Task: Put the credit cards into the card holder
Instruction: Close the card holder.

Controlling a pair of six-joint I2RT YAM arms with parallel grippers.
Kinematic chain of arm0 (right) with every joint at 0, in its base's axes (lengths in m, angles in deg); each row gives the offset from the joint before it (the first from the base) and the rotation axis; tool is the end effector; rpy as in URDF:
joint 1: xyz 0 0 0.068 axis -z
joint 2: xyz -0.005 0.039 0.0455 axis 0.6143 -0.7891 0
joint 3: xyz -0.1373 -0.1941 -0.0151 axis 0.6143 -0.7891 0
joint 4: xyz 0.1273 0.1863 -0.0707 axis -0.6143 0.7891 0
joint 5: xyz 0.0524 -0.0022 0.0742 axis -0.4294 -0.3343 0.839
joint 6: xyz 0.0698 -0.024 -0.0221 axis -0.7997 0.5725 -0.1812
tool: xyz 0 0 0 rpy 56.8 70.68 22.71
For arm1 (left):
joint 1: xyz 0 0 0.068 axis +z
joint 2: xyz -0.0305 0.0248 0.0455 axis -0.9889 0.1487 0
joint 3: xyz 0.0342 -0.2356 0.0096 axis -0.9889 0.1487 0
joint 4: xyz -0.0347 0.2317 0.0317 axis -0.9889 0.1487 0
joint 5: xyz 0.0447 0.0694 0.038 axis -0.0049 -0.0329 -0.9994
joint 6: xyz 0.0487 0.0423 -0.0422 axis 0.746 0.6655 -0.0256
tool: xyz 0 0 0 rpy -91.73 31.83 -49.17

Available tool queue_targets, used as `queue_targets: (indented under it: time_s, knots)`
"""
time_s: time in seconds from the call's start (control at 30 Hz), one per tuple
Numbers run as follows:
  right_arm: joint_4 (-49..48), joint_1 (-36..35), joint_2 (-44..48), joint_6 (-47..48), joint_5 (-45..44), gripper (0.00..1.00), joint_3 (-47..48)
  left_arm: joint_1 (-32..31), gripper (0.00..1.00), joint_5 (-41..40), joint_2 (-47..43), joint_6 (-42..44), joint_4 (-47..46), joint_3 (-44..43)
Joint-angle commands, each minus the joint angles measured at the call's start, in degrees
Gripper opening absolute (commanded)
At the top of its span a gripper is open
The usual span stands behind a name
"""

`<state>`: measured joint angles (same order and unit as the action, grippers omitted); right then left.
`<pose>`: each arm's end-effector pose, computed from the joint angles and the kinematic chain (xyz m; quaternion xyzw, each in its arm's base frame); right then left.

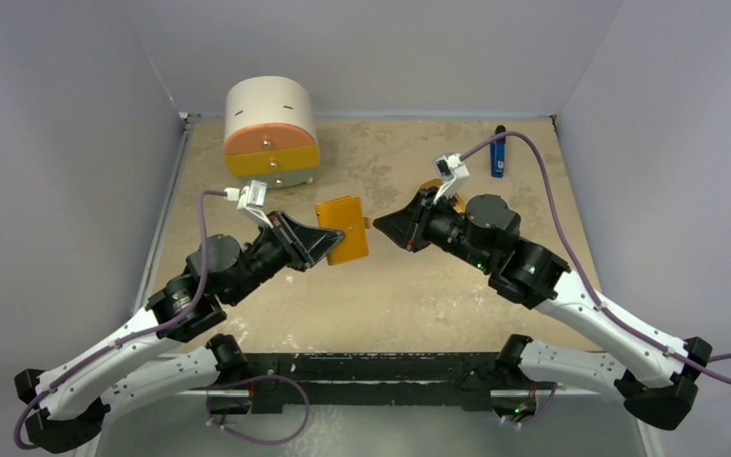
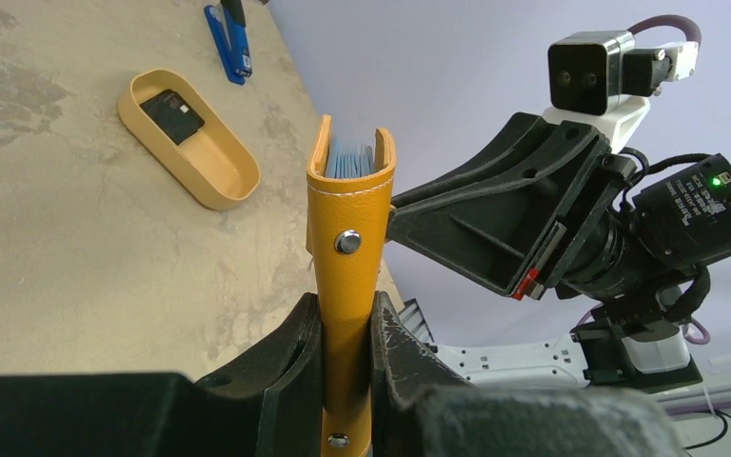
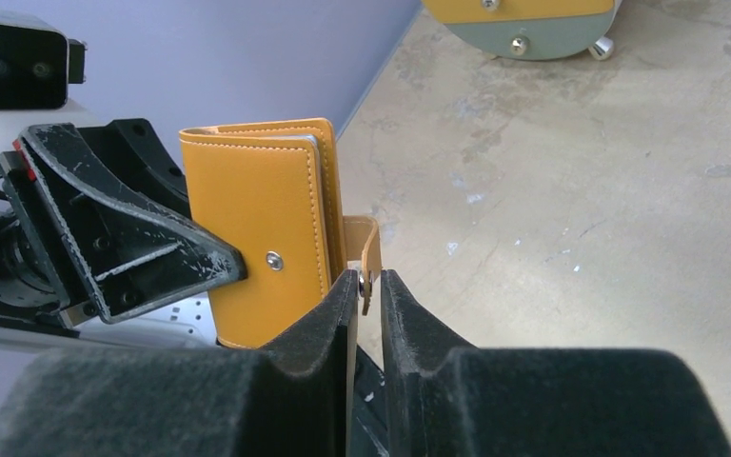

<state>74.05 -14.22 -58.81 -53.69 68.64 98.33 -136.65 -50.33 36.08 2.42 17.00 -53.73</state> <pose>0.1488 0.1875 0.3788 -0.0729 0.7129 0.4877 0.4985 0.1146 -0.1440 0.3505 -0.0606 0.7121 -0.5312 0.4549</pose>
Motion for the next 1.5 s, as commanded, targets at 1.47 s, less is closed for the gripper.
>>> queue_targets:
  time_s: [1.47]
  knots:
    - [1.07, 0.0, -0.53, 3.98, 1.12, 0.0, 6.03, -0.02, 0.0, -1.68, -0.66, -0.22, -1.28, -1.12]
